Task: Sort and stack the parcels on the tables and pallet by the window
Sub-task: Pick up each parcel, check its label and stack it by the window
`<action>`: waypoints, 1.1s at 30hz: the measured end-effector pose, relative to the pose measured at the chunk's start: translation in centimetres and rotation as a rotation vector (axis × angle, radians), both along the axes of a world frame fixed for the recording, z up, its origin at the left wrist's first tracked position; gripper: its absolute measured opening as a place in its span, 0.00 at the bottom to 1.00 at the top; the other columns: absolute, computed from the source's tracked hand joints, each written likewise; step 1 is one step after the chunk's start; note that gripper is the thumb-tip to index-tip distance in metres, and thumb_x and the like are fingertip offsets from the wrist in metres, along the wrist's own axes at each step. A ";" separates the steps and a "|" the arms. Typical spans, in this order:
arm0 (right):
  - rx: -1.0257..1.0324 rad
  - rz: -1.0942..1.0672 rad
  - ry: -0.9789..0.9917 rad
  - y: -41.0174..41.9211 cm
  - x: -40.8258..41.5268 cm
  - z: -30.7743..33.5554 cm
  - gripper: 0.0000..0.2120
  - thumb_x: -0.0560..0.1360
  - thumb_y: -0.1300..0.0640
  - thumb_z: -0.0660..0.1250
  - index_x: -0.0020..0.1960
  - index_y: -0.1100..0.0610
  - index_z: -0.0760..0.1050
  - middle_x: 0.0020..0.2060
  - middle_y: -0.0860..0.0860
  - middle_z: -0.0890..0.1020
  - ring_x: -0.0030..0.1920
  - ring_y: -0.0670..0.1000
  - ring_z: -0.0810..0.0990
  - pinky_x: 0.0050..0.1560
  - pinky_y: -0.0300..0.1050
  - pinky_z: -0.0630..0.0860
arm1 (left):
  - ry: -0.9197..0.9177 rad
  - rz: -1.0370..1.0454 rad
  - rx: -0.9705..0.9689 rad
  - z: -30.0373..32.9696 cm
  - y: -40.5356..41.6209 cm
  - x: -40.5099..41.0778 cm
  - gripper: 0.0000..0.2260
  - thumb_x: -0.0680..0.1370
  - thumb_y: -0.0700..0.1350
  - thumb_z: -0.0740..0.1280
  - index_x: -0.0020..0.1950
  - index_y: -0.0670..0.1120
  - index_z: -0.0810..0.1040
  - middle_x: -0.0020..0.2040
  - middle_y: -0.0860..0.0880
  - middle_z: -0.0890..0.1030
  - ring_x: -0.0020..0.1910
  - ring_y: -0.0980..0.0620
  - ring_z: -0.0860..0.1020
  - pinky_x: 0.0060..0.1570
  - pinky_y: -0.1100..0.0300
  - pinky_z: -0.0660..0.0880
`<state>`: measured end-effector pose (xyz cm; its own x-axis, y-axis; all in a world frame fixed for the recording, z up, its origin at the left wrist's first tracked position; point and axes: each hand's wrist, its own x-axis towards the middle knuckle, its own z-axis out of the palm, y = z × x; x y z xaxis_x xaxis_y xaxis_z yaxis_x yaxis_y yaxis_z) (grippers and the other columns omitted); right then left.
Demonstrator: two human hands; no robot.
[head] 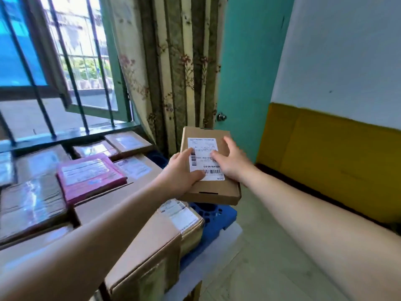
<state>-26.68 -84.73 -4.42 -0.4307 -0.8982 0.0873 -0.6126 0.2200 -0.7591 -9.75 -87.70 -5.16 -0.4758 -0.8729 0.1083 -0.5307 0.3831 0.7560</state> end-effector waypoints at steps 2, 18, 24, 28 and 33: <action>-0.019 0.095 -0.031 -3.4 0.9 -0.7 0.35 0.79 0.43 0.65 0.80 0.47 0.52 0.75 0.51 0.67 0.69 0.54 0.70 0.66 0.45 0.68 | -0.013 0.086 0.006 -0.4 -1.6 1.2 0.36 0.76 0.51 0.69 0.78 0.53 0.53 0.75 0.49 0.61 0.68 0.50 0.68 0.62 0.59 0.67; 0.074 0.622 -0.079 -11.8 0.8 -5.0 0.37 0.76 0.43 0.68 0.79 0.48 0.56 0.72 0.55 0.70 0.66 0.55 0.74 0.64 0.45 0.71 | -0.077 0.553 0.198 -2.5 0.8 0.4 0.38 0.72 0.56 0.72 0.77 0.52 0.57 0.71 0.48 0.66 0.68 0.49 0.68 0.65 0.56 0.68; 0.202 0.649 -0.089 -9.2 1.0 -8.9 0.36 0.78 0.44 0.66 0.80 0.47 0.54 0.72 0.55 0.68 0.65 0.55 0.73 0.58 0.42 0.69 | -0.692 0.498 0.158 -3.9 3.5 1.1 0.33 0.75 0.63 0.64 0.77 0.56 0.58 0.78 0.51 0.55 0.77 0.48 0.50 0.74 0.38 0.49; 0.248 0.674 -0.076 -8.1 1.8 -10.8 0.36 0.79 0.44 0.65 0.80 0.46 0.51 0.70 0.56 0.68 0.53 0.51 0.73 0.46 0.42 0.72 | -0.805 0.492 0.161 -4.8 4.7 1.1 0.35 0.75 0.64 0.63 0.78 0.55 0.55 0.80 0.49 0.43 0.78 0.46 0.40 0.73 0.37 0.40; 0.264 0.696 -0.042 -7.6 2.3 -10.8 0.41 0.75 0.40 0.68 0.80 0.46 0.50 0.70 0.55 0.67 0.60 0.54 0.75 0.58 0.48 0.76 | -0.786 0.666 0.145 -5.2 5.0 1.9 0.38 0.74 0.66 0.61 0.78 0.57 0.49 0.79 0.48 0.42 0.78 0.47 0.40 0.73 0.36 0.40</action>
<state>-24.33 -92.38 -15.20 0.2476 -0.9533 -0.1728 -0.6482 -0.0304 -0.7609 -7.83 -82.65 -10.32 0.2165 -0.9646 -0.1503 -0.9644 -0.2353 0.1209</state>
